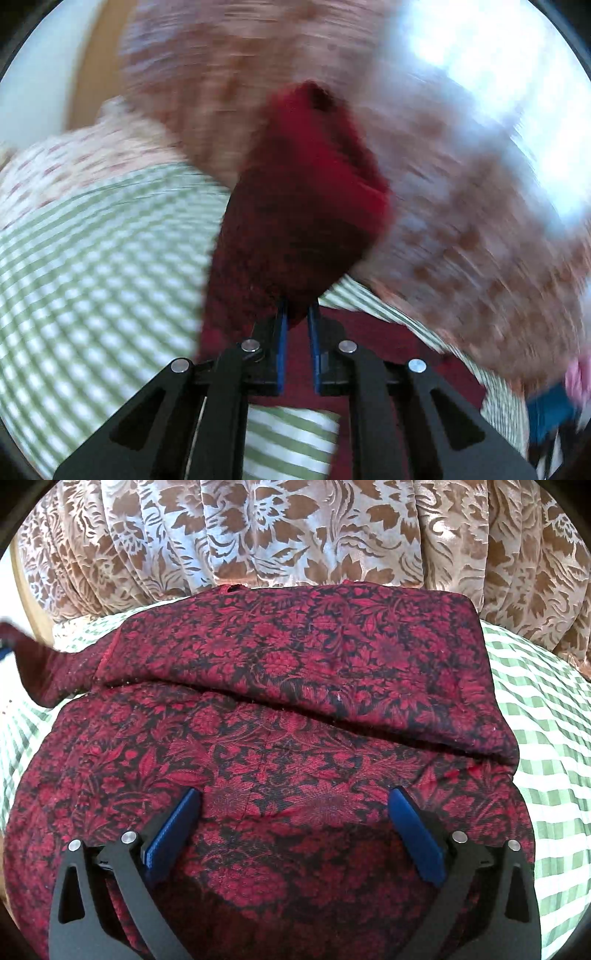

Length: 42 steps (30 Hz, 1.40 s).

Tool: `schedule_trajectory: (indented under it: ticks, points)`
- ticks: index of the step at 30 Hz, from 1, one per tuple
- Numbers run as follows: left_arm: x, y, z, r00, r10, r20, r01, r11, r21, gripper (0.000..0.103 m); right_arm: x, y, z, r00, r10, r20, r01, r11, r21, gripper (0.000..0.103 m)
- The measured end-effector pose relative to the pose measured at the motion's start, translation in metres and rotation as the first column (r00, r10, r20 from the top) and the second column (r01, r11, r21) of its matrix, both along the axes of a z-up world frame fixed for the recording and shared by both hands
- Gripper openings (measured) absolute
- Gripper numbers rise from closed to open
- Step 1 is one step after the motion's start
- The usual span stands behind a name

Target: Fold small clothes

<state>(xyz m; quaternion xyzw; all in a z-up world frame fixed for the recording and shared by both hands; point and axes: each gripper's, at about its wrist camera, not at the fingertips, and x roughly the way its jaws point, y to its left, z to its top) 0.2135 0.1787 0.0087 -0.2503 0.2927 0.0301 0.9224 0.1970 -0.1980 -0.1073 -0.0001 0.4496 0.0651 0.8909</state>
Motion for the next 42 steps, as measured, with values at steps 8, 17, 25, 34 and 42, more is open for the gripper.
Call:
schedule_trajectory:
  ticks: [8,17,25,34,42]
  points:
    - [0.031,-0.172,-0.035,0.929,-0.339,-0.149,0.354,0.931,0.086,0.017,-0.001,-0.004,0.0,1.0,-0.004,0.007,0.004,0.999,0.034,0.1]
    - [0.008,-0.201,-0.044,0.889,-0.412,-0.201,0.436,0.896,0.088,0.061,-0.001,-0.011,0.003,1.0,-0.003,-0.003,0.003,0.995,0.096,0.1]
    - [-0.023,-0.151,-0.051,0.931,-0.313,-0.187,0.33,0.942,0.066,0.055,0.025,-0.013,0.051,0.999,-0.019,0.025,0.009,0.93,0.367,0.087]
    - [-0.036,-0.116,-0.08,0.942,-0.239,-0.235,0.245,0.969,-0.002,0.054,0.11,0.042,0.029,0.995,-0.028,-0.095,0.063,0.917,0.395,0.047]
    - [-0.036,-0.103,-0.086,0.944,-0.203,-0.261,0.203,0.979,-0.028,0.054,0.086,0.033,0.106,0.993,-0.002,0.115,-0.037,0.94,0.34,0.011]
